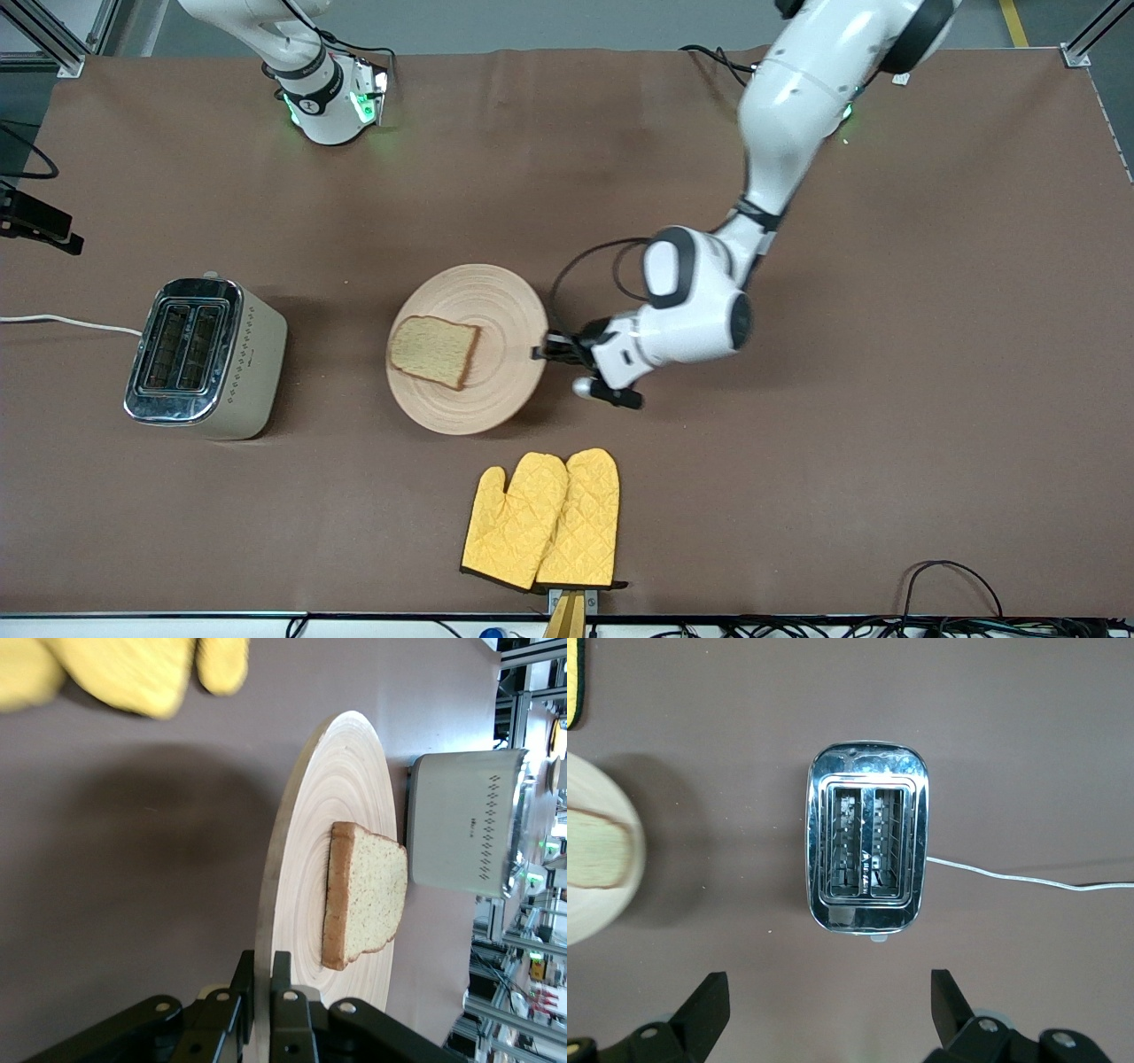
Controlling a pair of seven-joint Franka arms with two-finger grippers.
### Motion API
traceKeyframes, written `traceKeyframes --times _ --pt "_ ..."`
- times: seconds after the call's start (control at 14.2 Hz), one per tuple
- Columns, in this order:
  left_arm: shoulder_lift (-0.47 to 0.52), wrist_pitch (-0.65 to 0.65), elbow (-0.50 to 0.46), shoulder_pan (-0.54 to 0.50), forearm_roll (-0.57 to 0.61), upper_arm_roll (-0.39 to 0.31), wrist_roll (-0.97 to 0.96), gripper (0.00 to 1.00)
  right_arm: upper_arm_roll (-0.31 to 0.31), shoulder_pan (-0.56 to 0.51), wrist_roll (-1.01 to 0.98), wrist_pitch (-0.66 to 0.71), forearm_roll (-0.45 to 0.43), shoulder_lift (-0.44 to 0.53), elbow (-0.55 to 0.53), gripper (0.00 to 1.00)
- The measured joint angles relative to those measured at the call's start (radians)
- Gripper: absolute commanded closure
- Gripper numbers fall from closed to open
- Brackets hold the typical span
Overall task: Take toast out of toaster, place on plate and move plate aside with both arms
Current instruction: 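Slide the wooden plate with the left gripper away from the toaster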
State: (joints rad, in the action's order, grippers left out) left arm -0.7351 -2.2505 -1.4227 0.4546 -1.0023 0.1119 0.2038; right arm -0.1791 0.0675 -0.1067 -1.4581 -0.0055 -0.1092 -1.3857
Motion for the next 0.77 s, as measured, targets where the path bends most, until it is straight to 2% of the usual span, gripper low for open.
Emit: traceKeyframes --times 0.21,0.35,0.56,0.77 --pt "0.082 0.227 -0.027 -0.195 0.082 -0.002 0.05 1.0 0.0 0.008 0.026 -0.016 0.0 0.0 -0.014 0.0" --pt "0.096 0.38 -0.026 -0.353 0.118 -0.003 0.138 1.0 0.0 0.007 0.028 -0.017 0.0 0.0 -0.02 0.0" --pt "0.056 0.617 -0.007 -0.608 0.131 -0.003 0.326 1.0 0.0 0.009 0.029 -0.017 0.0 0.001 -0.021 0.0" --pt "-0.011 0.693 0.004 -0.77 0.168 -0.003 0.511 1.0 0.0 0.009 0.03 -0.017 0.001 0.001 -0.021 0.0"
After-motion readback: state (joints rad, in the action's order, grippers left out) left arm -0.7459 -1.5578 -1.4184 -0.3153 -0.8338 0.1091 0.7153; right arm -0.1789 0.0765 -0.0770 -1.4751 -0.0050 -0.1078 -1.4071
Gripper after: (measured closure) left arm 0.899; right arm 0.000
